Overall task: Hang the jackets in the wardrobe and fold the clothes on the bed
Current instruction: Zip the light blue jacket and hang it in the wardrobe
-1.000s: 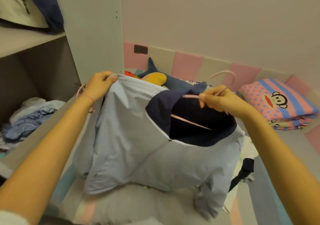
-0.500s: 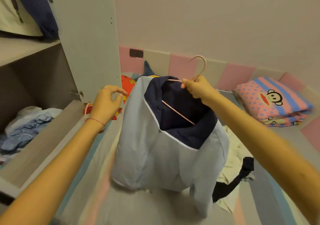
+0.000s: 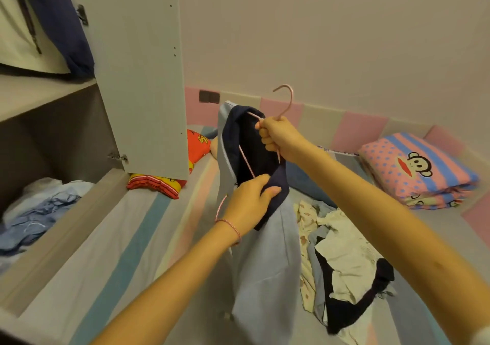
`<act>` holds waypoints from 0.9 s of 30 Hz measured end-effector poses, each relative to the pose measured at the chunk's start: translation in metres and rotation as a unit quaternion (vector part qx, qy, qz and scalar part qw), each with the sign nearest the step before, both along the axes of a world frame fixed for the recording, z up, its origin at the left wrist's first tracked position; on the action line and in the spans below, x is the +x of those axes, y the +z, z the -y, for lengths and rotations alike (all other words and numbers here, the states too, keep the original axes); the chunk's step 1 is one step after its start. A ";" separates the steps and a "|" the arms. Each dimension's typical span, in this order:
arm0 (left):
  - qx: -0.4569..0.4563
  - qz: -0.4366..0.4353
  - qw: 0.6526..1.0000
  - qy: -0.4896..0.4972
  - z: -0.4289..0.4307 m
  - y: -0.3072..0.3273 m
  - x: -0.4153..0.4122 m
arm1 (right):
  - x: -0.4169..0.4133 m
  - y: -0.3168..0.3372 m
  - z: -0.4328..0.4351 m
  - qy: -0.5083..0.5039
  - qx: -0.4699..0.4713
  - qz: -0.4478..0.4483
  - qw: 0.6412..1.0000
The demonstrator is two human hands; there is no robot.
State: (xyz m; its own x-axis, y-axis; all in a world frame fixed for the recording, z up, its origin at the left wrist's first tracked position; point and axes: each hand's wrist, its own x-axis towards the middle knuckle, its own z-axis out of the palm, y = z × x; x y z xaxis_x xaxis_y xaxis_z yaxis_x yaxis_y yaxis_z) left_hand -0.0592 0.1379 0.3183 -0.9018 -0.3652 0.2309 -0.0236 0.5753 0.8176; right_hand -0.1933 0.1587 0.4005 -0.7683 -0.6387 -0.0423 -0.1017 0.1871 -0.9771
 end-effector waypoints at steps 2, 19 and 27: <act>-0.020 -0.045 0.999 0.005 -0.003 0.010 -0.006 | 0.002 -0.008 0.006 0.004 0.012 -0.043 0.999; 0.049 -0.080 0.976 0.196 0.217 0.049 0.032 | -0.021 0.017 0.068 0.096 0.127 -0.134 0.978; -0.139 -0.089 0.947 0.276 0.258 0.067 0.024 | -0.003 0.081 0.144 0.164 0.077 -0.290 0.940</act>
